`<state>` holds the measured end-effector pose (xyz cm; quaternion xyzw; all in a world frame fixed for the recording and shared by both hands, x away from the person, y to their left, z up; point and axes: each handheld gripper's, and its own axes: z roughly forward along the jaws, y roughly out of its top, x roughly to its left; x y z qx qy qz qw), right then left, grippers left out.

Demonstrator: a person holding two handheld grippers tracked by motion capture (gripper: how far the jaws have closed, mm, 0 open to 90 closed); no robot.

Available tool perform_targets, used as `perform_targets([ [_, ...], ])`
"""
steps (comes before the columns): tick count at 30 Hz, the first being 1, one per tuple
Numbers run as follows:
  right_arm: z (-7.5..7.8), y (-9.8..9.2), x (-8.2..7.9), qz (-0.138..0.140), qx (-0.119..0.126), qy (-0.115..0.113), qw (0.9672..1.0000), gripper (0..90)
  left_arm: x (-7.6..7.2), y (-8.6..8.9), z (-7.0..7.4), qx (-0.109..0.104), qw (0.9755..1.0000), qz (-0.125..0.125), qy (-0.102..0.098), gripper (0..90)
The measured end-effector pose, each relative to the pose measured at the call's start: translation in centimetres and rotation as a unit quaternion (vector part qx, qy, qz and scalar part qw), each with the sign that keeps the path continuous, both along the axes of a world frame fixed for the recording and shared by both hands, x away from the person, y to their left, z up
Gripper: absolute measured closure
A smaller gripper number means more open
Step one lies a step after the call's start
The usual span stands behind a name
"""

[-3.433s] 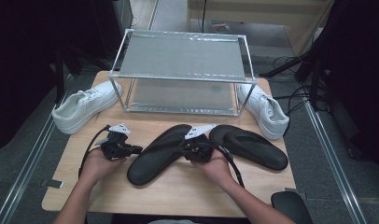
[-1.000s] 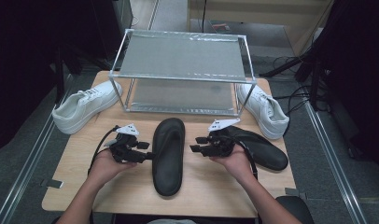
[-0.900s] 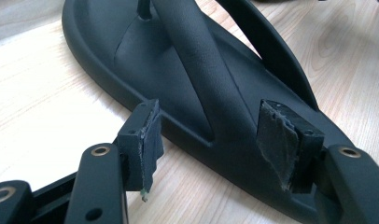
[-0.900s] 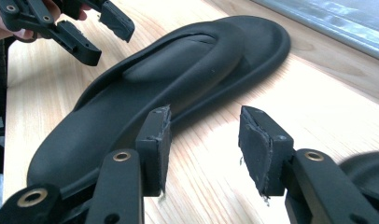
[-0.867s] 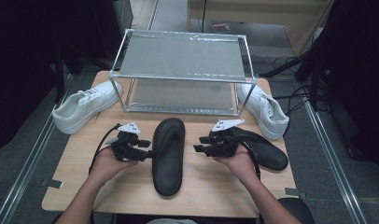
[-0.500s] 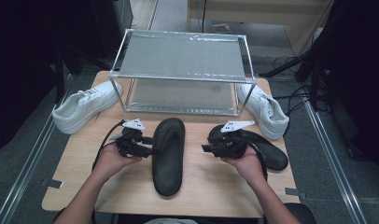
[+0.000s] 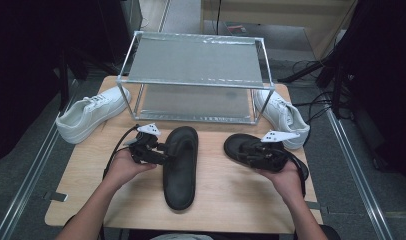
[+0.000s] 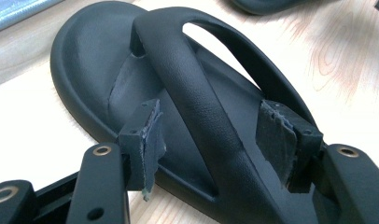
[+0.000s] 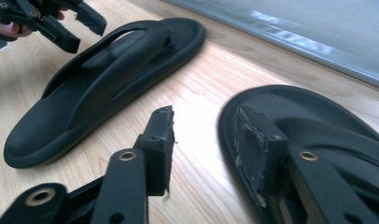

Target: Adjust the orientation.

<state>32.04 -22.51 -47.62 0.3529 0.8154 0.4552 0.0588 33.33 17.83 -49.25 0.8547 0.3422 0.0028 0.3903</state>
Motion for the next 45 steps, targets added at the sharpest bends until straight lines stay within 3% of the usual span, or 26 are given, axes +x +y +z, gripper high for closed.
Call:
perform_targets([
  [2, 0.0, -0.8, 0.0, -0.006, 0.0, -0.001, 1.0, 64.4, 0.1, 0.0, 0.1, 0.0, 1.0, 0.0, 0.001, 41.5],
  [3, 0.0, -1.5, -0.1, -0.01, -0.001, 0.003, 0.9999, 71.8, 0.1, 0.0, 0.1, -0.001, 1.0, 0.0, -0.002, 41.5],
  [7, 0.1, -2.5, -0.1, -0.017, 0.003, 0.006, 0.9998, 80.3, 0.1, 0.0, 0.0, 0.001, 1.0, 0.002, -0.002, 41.4],
  [9, 0.3, -3.0, -0.2, -0.025, 0.003, 0.004, 0.9997, 86.2, 0.1, 0.1, 0.0, 0.0, 1.0, 0.001, 0.0, 41.4],
  [10, 0.5, -3.5, -0.3, -0.038, -0.004, -0.01, 0.9992, 89.9, 0.1, 0.1, 0.0, 0.0, 1.0, 0.001, 0.0, 41.2],
  [15, 0.5, -4.4, -0.3, -0.041, -0.015, -0.017, 0.9989, 90.0, 0.2, 0.0, 0.0, 0.0, 1.0, 0.003, 0.0, 41.0],
  [20, -0.8, -5.2, 0.7, -0.047, -0.043, 0.019, 0.9978, 89.1, 0.1, 0.1, 0.0, 0.004, 1.0, 0.002, -0.002, 40.8],
  [23, -0.8, -5.4, 0.9, -0.049, -0.037, 0.023, 0.9979, 88.9, 0.1, 0.1, 0.0, 0.003, 1.0, 0.002, -0.001, 40.7],
  [26, -1.1, -5.7, 1.1, -0.054, -0.051, 0.029, 0.9968, 89.9, 0.1, 0.0, -0.1, 0.004, 1.0, 0.002, -0.003, 40.6],
  [34, -1.1, -5.1, 1.1, -0.049, -0.055, 0.032, 0.9968, 90.0, -0.1, 0.0, 0.2, 0.0, 0.9999, -0.004, -0.013, 40.7],
  [45, -1.2, -3.5, 1.5, -0.025, -0.072, 0.03, 0.9966, 90.0, -0.8, 0.7, 0.2, 0.0, 0.9998, 0.007, -0.019, 41.2],
])
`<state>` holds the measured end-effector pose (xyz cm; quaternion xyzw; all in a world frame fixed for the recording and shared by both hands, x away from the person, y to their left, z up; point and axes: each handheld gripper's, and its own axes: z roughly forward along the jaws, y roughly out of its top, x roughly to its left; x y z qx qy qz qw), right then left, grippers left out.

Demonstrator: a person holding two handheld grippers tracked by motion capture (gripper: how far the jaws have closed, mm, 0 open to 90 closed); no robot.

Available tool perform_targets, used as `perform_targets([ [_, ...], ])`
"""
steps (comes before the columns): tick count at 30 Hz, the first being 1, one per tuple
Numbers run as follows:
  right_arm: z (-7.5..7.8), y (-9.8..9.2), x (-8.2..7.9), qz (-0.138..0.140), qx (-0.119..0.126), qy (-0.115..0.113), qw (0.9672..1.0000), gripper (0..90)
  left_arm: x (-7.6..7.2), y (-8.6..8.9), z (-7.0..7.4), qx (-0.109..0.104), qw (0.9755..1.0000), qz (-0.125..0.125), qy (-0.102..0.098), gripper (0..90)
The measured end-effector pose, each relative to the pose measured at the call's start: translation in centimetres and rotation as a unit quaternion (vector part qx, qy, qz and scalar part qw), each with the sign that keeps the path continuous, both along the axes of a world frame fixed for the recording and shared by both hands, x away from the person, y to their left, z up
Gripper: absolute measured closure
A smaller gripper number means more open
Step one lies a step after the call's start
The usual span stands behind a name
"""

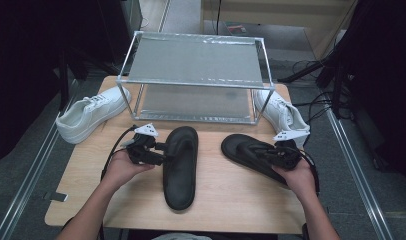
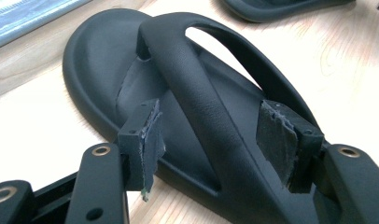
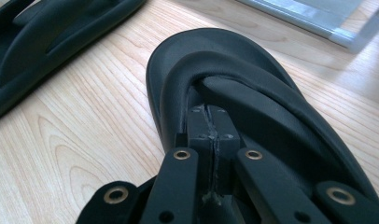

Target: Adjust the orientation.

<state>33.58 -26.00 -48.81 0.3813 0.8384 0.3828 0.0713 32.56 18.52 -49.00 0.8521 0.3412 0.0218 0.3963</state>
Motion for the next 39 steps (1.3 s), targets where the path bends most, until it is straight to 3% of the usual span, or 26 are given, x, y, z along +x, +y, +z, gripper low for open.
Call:
perform_targets([
  [19, -0.1, 3.8, 1.5, 0.043, -0.015, -0.004, 0.9989, 89.7, -1.4, 1.5, -0.4, 0.001, 0.9997, 0.022, 0.007, 40.9],
  [24, -0.2, 4.7, 2.0, 0.05, -0.01, -0.003, 0.9987, 89.7, -1.8, 1.8, -0.4, 0.001, 0.9996, 0.027, 0.008, 40.8],
  [29, -0.2, 6.5, 2.9, 0.045, -0.01, -0.005, 0.9989, 89.7, -2.1, 2.2, -0.6, 0.0, 0.9993, 0.035, 0.011, 40.7],
  [39, -0.4, 8.0, 4.5, 0.023, -0.004, -0.013, 0.9996, 89.7, -2.4, 2.3, -0.7, 0.005, 0.9993, 0.036, 0.013, 40.5],
])
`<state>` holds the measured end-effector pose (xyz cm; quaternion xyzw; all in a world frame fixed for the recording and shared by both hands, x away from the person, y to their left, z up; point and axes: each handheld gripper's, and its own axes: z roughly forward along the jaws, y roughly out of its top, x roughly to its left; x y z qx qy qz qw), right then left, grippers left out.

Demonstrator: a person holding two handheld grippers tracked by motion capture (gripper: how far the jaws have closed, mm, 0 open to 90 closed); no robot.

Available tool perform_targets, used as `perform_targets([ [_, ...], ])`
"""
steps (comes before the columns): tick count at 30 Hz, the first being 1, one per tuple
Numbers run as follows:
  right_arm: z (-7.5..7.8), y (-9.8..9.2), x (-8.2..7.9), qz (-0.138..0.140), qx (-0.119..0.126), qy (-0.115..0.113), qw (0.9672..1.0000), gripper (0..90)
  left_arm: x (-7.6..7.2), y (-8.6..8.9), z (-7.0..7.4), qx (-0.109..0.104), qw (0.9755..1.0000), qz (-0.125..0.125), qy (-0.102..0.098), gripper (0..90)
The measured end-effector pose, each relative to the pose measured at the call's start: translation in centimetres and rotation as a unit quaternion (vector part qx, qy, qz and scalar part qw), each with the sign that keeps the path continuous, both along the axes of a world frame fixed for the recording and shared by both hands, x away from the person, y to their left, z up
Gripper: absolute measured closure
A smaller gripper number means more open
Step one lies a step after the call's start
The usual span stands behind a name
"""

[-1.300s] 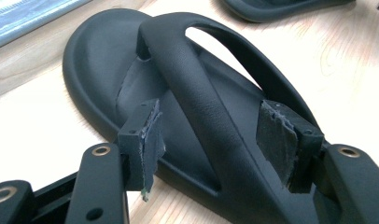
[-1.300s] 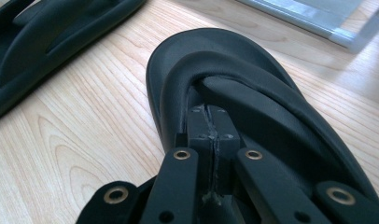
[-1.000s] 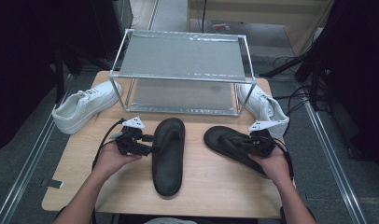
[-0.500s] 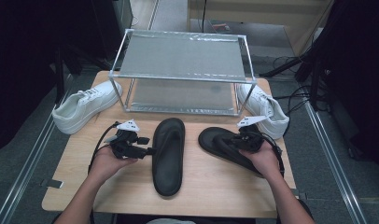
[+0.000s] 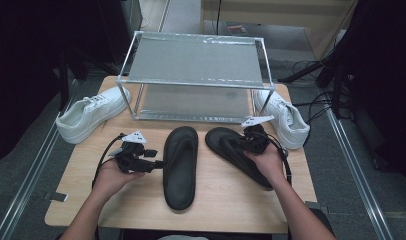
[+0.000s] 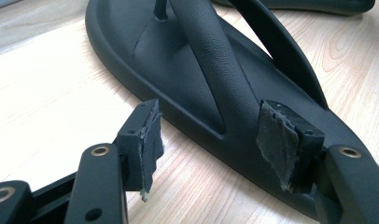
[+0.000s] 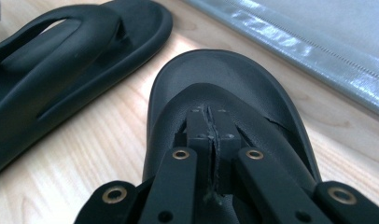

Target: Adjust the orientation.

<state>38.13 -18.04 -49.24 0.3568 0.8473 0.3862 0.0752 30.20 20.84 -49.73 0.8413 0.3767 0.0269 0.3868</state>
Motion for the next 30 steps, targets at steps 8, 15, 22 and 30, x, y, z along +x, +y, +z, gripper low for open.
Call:
perform_targets([
  [8, 0.4, -0.4, -0.1, -0.003, 0.009, -0.003, 1.0, 89.7, 0.3, 0.3, -0.3, -0.007, 0.9999, 0.006, 0.012, 42.7],
  [15, 0.6, -1.5, -1.5, 0.006, 0.0, 0.002, 1.0, 89.7, 0.4, 0.4, -0.5, 0.003, 0.9995, 0.015, 0.028, 65.1],
  [22, 0.8, -0.9, -3.3, 0.033, -0.051, -0.013, 0.9981, 89.8, 0.9, -0.7, -0.7, 0.011, 0.9995, 0.007, 0.027, 80.8],
  [30, 0.7, -0.5, -3.0, 0.029, -0.042, -0.013, 0.9986, 89.8, 1.4, -1.5, -1.3, 0.027, 0.999, -0.008, 0.035, 81.0],
])
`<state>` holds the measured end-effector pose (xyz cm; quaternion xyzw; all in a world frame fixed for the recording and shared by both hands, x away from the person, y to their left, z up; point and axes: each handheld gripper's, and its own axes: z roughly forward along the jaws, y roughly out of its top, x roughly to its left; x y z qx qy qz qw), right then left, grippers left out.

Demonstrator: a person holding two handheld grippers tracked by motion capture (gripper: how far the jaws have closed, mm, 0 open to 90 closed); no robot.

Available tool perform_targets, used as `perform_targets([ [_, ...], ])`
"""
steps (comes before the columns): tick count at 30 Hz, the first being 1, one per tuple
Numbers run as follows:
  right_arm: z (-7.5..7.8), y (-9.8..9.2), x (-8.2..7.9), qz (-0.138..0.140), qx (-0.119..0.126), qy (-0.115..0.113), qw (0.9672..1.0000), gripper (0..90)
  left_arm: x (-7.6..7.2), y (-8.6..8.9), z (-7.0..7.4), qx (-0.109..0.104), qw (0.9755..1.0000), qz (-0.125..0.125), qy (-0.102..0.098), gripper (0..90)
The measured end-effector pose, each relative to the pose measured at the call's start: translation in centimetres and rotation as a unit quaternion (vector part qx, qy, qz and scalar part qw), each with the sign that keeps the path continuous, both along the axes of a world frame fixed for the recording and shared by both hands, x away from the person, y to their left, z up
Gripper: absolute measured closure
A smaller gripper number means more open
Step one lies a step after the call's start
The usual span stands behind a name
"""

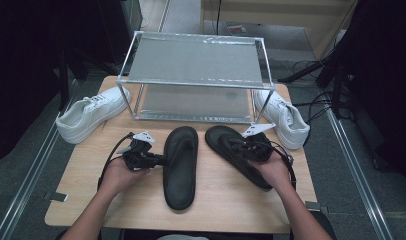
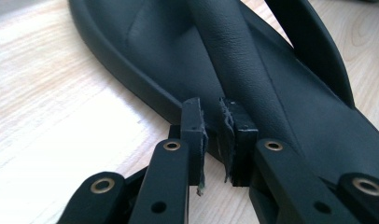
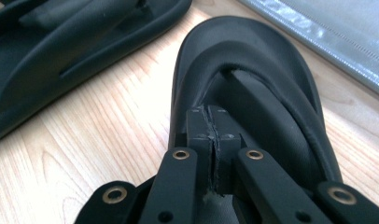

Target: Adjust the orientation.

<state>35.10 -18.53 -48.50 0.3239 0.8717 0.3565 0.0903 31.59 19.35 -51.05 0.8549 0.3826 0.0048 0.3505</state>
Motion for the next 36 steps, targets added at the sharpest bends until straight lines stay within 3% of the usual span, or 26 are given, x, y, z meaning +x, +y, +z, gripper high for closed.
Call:
perform_targets([
  [2, 0.0, 0.1, 0.0, 0.0, 0.002, -0.001, 1.0, 89.8, -0.1, -0.1, 0.0, -0.008, 0.9999, 0.0, 0.007, 81.0],
  [7, 0.0, 0.6, 0.0, 0.004, 0.008, 0.002, 1.0, 89.8, -0.2, -0.4, 0.0, -0.004, 1.0, -0.005, 0.004, 80.1],
  [16, 0.0, 2.0, 0.0, 0.009, 0.01, -0.016, 0.9998, 89.8, -0.7, -1.4, -0.1, -0.005, 0.9997, -0.024, 0.004, 80.2],
  [36, -0.4, 3.1, 0.5, 0.004, 0.035, -0.004, 0.9994, 89.8, -1.5, -3.2, -0.2, -0.008, 0.998, -0.063, 0.008, 81.6],
])
